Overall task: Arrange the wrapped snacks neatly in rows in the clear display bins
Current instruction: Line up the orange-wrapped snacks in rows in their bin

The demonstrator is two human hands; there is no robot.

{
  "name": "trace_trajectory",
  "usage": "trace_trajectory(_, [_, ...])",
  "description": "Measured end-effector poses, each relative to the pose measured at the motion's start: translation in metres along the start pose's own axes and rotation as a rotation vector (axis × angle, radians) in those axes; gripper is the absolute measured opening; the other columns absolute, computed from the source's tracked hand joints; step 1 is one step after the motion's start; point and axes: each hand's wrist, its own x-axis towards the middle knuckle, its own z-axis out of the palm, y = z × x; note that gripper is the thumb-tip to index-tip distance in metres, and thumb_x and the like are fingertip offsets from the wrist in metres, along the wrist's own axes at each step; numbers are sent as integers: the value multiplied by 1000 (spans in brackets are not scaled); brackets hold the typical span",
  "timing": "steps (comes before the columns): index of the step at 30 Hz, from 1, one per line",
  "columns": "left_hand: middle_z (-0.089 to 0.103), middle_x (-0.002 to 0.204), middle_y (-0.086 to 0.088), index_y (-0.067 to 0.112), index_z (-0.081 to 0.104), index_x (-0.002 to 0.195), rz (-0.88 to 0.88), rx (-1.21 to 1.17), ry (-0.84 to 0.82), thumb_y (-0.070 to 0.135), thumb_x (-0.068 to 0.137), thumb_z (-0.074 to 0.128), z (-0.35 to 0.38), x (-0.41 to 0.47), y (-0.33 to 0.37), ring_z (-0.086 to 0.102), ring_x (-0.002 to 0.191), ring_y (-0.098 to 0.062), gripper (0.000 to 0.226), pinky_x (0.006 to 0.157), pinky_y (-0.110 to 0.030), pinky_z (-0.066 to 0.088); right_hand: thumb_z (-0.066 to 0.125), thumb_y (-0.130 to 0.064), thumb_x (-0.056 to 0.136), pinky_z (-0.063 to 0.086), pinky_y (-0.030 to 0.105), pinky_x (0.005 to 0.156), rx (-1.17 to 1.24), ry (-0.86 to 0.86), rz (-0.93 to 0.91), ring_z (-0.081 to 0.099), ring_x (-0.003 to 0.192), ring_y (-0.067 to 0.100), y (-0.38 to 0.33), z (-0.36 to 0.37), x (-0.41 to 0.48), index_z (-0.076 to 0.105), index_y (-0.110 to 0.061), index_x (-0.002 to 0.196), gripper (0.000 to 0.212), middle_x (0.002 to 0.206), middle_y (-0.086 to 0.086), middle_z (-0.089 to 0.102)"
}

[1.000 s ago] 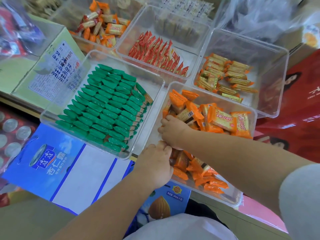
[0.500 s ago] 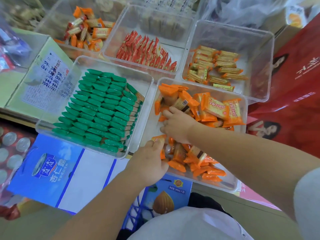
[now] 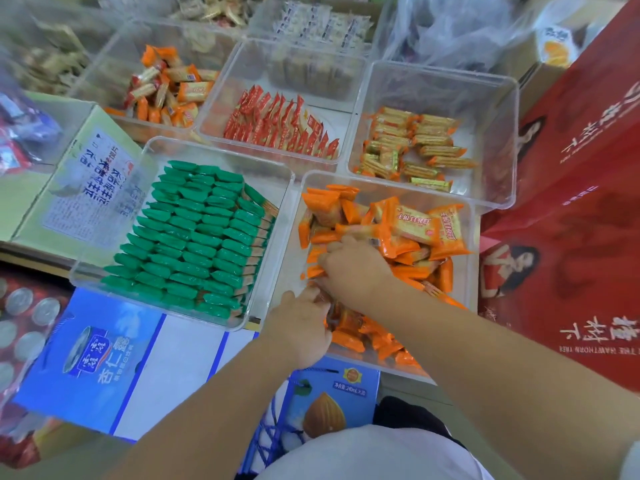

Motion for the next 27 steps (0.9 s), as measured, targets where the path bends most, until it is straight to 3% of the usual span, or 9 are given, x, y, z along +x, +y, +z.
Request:
trace_trajectory(3, [34, 150, -4, 24, 41, 142, 14, 31, 64, 38, 99, 45, 3, -4, -1, 44, 113, -30, 45, 96, -44, 47, 51, -24, 97, 45, 35, 66, 108, -76, 35, 64, 97, 30, -16, 4, 4, 62, -17, 107, 16, 108, 7, 65])
trace_trajectory(7, [31, 153, -6, 23, 38, 146, 33, -23, 197, 37, 101, 41, 7, -22, -5, 56, 104, -28, 46, 91, -41, 51, 50, -23, 99, 44, 34, 61, 183, -111, 72, 60, 80, 26, -22, 3, 6, 58, -17, 94, 12, 101, 11, 66])
trace_trajectory(9, [44, 144, -5, 20, 47, 140, 81, -35, 282, 34, 101, 40, 10, -35, -10, 56, 102, -26, 42, 87, -39, 50, 51, -27, 100, 45, 34, 65, 223, -175, 62, 60, 85, 26, -23, 6, 6, 59, -13, 98, 16, 105, 13, 65])
trace_trajectory(12, [60, 109, -8, 12, 66, 109, 149, -38, 546, 27, 92, 50, 16, -54, -24, 57, 88, -31, 27, 72, -44, 49, 46, -38, 103, 49, 39, 82, 357, -298, 79, 58, 105, 31, -26, 12, 5, 57, -9, 118, 35, 121, 16, 59])
trace_trajectory(14, [61, 115, -10, 11, 66, 112, 36, -117, 692, 24, 87, 63, 22, -63, -32, 55, 96, -32, 28, 78, -46, 50, 42, -42, 104, 48, 42, 92, 428, -334, 120, 54, 116, 35, -28, 16, 7, 48, -10, 136, 45, 133, 17, 52])
trace_trajectory(16, [57, 129, -11, 12, 60, 127, -127, -283, 685, 27, 87, 71, 25, -67, -34, 51, 115, -32, 45, 92, -49, 48, 45, -43, 103, 46, 39, 88, 491, -321, 175, 53, 118, 34, -31, 19, 9, 44, -16, 141, 47, 135, 14, 51])
trace_trajectory(18, [54, 136, -11, 10, 53, 136, -168, -345, 680, 32, 85, 73, 24, -64, -34, 47, 122, -31, 59, 99, -50, 45, 53, -47, 99, 42, 36, 84, 491, -284, 221, 54, 117, 32, -36, 23, 11, 51, -20, 137, 47, 133, 12, 53])
trace_trajectory(23, [46, 149, -15, 10, 44, 147, -69, -134, 634, 43, 83, 69, 11, -45, -38, 44, 133, -38, 76, 110, -55, 38, 52, -46, 99, 46, 37, 98, 470, -256, 287, 52, 123, 29, -48, 35, 12, 52, -21, 141, 49, 138, 12, 50])
trace_trajectory(27, [17, 167, -11, 13, 17, 160, -65, -21, 464, 64, 91, 45, 12, -32, -47, 20, 150, -34, 91, 122, -52, 19, 52, -38, 101, 37, 28, 101, 758, -165, 286, 46, 133, 24, -45, 37, -10, 39, -23, 150, 53, 150, 6, 45])
